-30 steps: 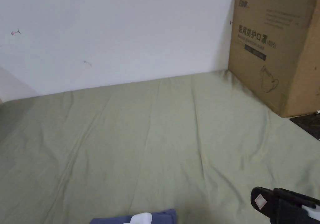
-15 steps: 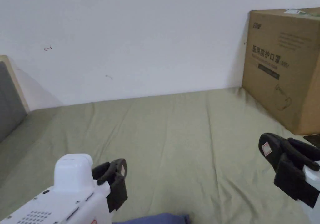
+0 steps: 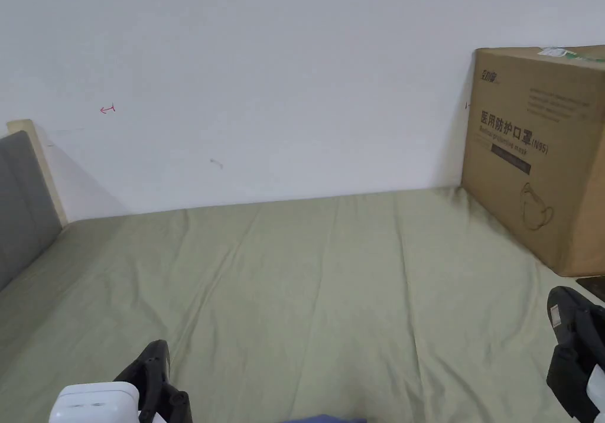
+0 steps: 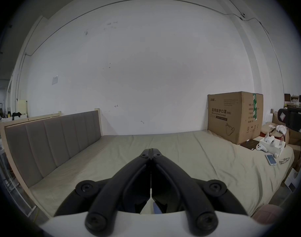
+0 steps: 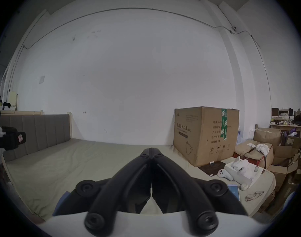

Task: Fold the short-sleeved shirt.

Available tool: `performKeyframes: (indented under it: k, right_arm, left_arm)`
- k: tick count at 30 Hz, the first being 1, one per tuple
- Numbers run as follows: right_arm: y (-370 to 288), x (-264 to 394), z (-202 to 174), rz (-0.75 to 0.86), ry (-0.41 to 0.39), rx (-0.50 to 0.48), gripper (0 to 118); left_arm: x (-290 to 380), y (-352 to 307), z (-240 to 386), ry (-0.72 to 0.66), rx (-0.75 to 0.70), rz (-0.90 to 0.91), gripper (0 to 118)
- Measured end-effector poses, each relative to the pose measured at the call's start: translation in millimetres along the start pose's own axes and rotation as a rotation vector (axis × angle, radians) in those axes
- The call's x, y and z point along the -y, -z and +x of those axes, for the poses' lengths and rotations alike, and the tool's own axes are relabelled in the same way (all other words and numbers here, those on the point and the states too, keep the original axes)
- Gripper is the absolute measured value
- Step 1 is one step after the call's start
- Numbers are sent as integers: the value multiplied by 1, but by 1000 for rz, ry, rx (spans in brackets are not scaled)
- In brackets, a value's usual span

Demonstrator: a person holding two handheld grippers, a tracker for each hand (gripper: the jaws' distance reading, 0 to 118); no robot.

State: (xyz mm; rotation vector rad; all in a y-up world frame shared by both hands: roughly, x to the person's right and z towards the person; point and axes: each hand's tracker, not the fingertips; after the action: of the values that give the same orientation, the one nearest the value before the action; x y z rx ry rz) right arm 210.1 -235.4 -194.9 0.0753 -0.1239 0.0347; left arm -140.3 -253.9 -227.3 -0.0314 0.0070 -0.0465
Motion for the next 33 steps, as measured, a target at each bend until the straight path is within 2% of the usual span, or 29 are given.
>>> performKeyframes:
  k: [1, 2, 3, 4, 5, 8, 9, 11, 13, 16, 17, 18, 19, 20, 21, 22, 25, 27, 29, 31, 32, 33]
  right_arm:
    - [0, -3, -2, 9, 18, -26, 0]
    - [4, -5, -3, -19, 76, -112, 0]
    - [13, -6, -6, -91, 149, -246, 0]
    - [30, -1, -16, -227, 223, -384, 0]
    - [50, 9, -28, -386, 249, -400, 0]
    - [111, 74, -70, -875, 254, -595, 0]
    - [123, 101, -82, -967, 263, -630, 0]
    - [133, 144, -100, -1033, 249, -564, 0]
    - [147, 173, -112, -1109, 186, -538, 0]
    - [157, 210, -123, -1244, 91, -541, 0]
    - [159, 221, -123, -1254, 101, -560, 0]
    - [159, 224, -122, -1227, 99, -572, 0]
    - [156, 223, -120, -1189, 94, -597, 0]
    - [158, 223, -119, -1191, 92, -602, 0]
    - [160, 223, -117, -1202, 103, -605, 0]
    - [161, 223, -115, -1207, 130, -607, 0]
    - [160, 225, -106, -1219, 206, -610, 0]
    - [162, 227, -104, -1229, 244, -604, 0]
    - [163, 228, -102, -1239, 265, -601, 0]
    - [166, 228, -101, -1249, 278, -602, 0]
    - [166, 229, -100, -1253, 284, -604, 0]
    - [166, 229, -100, -1255, 290, -606, 0]
  left_arm:
    - [-2, 1, -2, -10, 4, 0, 0]
    - [-3, 0, -4, -45, 32, -13, 0]
    - [-3, 0, -8, -75, 48, -20, 0]
    - [-2, 1, -11, -88, 51, -26, 0]
    - [0, 4, -14, -95, 51, -42, 0]
    - [12, 16, -27, -123, 72, -156, 0]
    - [18, 23, -33, -136, 89, -204, 0]
    - [32, 37, -47, -200, 151, -324, 0]
    - [49, 57, -66, -318, 237, -461, 0]
    - [87, 93, -99, -583, 407, -666, 0]
    - [105, 106, -110, -695, 454, -740, 5]
    - [123, 116, -120, -774, 474, -800, 15]
    - [139, 125, -127, -845, 495, -842, 33]
    - [157, 134, -133, -906, 503, -891, 72]
    - [174, 141, -136, -955, 500, -934, 102]
    - [190, 146, -136, -991, 499, -969, 118]
    - [234, 166, -139, -1130, 582, -1044, 118]
    - [256, 173, -123, -1199, 708, -1069, 118]
    - [263, 182, -107, -1279, 851, -985, 118]
    - [256, 182, -73, -1321, 951, -1032, 118]
    - [261, 186, -60, -1302, 971, -1060, 115]
    - [262, 188, -51, -1225, 977, -1052, 99]
